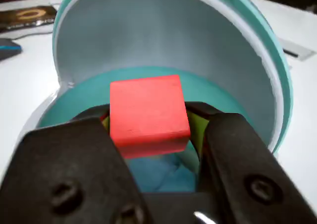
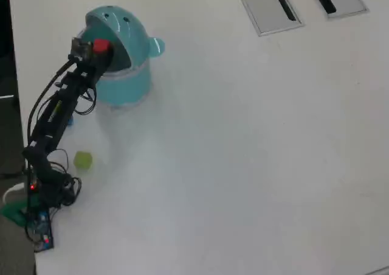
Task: Grasp RGB lego blocks and put them in the bin one by one.
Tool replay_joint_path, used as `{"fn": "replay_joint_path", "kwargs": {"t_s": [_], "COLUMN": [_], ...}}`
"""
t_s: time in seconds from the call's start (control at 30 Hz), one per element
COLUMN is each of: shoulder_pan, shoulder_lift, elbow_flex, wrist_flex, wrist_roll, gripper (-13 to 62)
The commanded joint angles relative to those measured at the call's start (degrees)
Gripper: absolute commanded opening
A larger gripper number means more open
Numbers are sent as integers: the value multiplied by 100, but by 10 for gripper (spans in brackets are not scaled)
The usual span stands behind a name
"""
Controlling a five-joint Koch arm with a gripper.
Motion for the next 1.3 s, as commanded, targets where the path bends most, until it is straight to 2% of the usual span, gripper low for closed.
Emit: {"fn": "replay_joint_path", "kwargs": {"t_s": [0.0,0.37,1.03,1.27], "shoulder_pan": [-79,-105,-35,132], "shoulder_lift": [53,343,2408,3103], "elbow_flex": [-606,-369,1854,2065], "wrist_flex": [-501,-448,-923,255], "wrist_roll": [-290,-431,-281,-88], "gripper": [262,293,291,291]}}
